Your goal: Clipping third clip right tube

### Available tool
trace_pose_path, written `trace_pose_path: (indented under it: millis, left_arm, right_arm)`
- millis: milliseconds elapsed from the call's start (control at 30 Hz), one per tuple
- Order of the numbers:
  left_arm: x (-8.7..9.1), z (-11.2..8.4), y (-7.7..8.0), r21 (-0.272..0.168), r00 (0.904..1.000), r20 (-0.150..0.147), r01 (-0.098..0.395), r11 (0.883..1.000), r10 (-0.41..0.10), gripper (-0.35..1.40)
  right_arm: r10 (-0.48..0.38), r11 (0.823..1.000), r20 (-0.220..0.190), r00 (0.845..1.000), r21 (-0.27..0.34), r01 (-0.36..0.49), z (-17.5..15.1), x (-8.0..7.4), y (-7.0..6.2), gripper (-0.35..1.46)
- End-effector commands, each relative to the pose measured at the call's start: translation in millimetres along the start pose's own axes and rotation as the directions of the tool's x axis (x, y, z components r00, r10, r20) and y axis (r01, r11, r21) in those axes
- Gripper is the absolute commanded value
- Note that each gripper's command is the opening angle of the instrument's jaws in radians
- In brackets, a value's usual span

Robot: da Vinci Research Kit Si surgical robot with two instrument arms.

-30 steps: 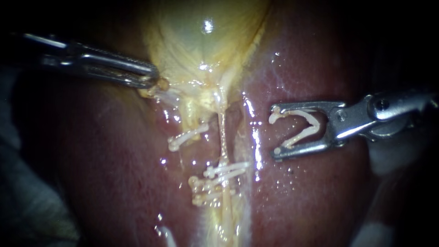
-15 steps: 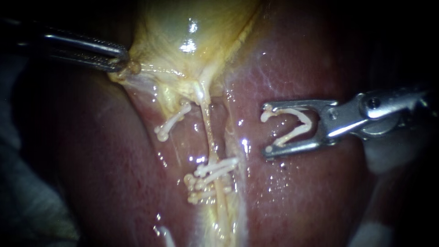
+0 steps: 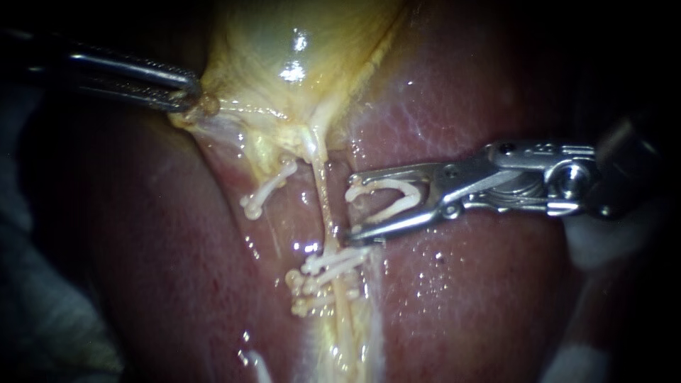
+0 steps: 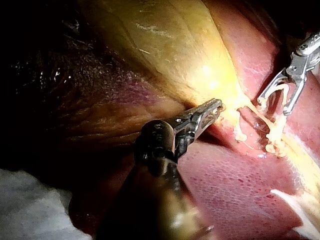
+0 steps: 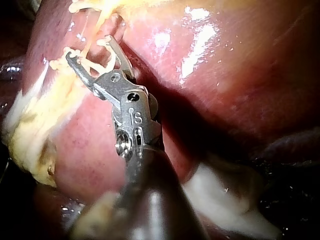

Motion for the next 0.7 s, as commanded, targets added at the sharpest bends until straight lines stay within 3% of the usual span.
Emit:
trace_pose_path:
  millis: [33, 333, 700]
  left_arm:
    - [0.0, 0.0, 0.0, 0.0, 1.0, 0.0, 0.0, 1.0, 0.0, -0.35]
    - [0.0, 0.1, 0.0, 0.001, 1.0, 0.0, 0.0, 1.0, 0.0, -0.35]
    - [0.0, 0.1, 0.1, 0.001, 1.0, 0.0, 0.0, 1.0, 0.0, -0.35]
  right_arm:
    - [0.005, 1.0, 0.0, 1.0, 0.002, -0.005, 0.1, -0.3, 0.3, 0.49]
    - [0.041, 0.999, -0.014, 0.999, -0.005, -0.041, 1.7, -1.9, 2.4, 0.49]
    - [0.074, 0.997, -0.061, 0.995, 0.013, -0.074, 3.6, -1.5, 2.9, 0.49]
